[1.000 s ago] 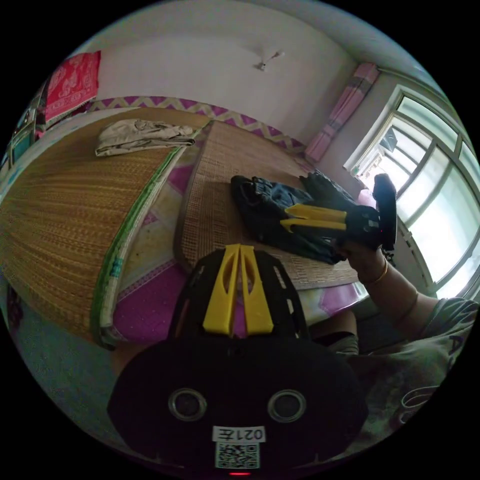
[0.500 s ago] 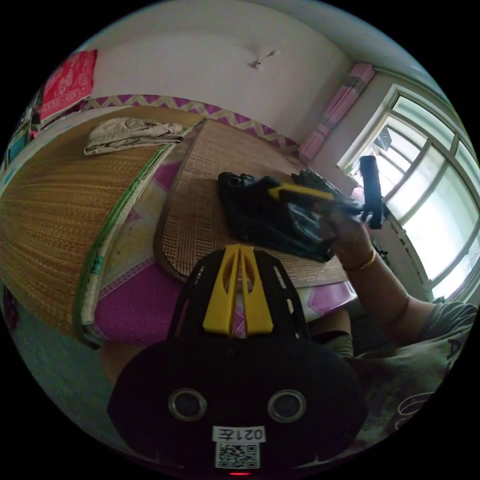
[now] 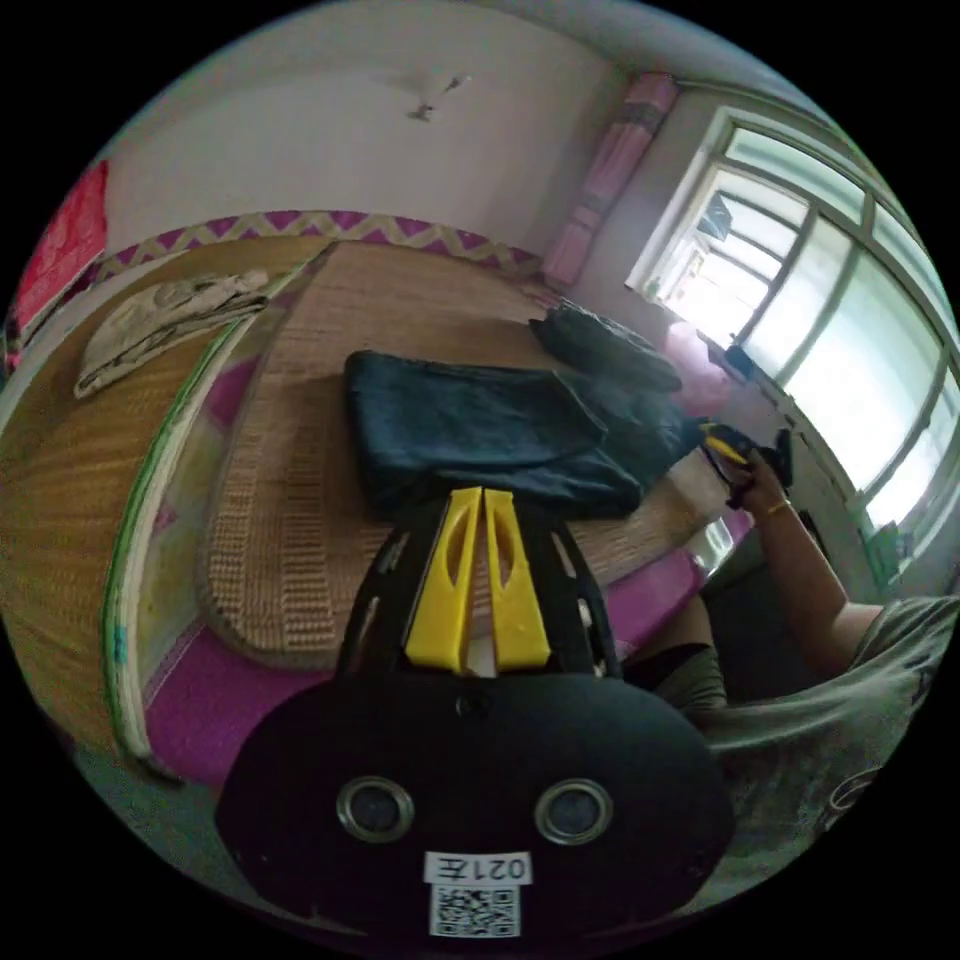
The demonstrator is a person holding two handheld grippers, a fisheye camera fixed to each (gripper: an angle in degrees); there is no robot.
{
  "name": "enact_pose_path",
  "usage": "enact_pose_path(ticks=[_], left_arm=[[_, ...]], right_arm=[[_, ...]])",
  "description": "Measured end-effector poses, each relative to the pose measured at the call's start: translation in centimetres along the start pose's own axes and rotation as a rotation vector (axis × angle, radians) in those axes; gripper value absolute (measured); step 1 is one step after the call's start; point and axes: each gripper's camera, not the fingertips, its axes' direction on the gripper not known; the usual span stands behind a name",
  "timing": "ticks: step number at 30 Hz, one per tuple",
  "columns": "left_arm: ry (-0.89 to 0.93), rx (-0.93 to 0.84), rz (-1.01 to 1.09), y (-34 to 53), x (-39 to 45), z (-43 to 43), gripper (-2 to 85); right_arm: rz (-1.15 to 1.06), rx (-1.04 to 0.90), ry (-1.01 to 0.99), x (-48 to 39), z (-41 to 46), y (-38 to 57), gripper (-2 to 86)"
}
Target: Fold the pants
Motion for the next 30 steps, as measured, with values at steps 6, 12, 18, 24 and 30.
enact_pose_path(ticks=[6,12,18,24,30], left_arm=[[-0.007,-0.05,0.242,-3.7,7.1,4.6,6.8],[-0.099,-0.075,0.326,-7.9,12.0,11.3,5.4],[-0.196,-0.11,0.3,-10.6,13.3,16.1,2.6],[-0.162,-0.23,0.356,-12.9,13.4,20.0,9.1],[-0.219,-0.289,0.424,-15.1,12.9,22.1,9.8]], right_arm=[[-0.251,0.205,0.015,-5.0,-5.8,1.3,1.3],[-0.681,-0.038,0.283,-16.6,2.6,2.1,-0.7],[-0.788,-0.171,0.463,-18.3,9.7,3.9,-0.7],[-0.652,-0.263,0.276,-16.5,9.3,1.2,-0.6],[-0.64,-0.277,0.265,-16.8,9.3,1.0,-0.5]])
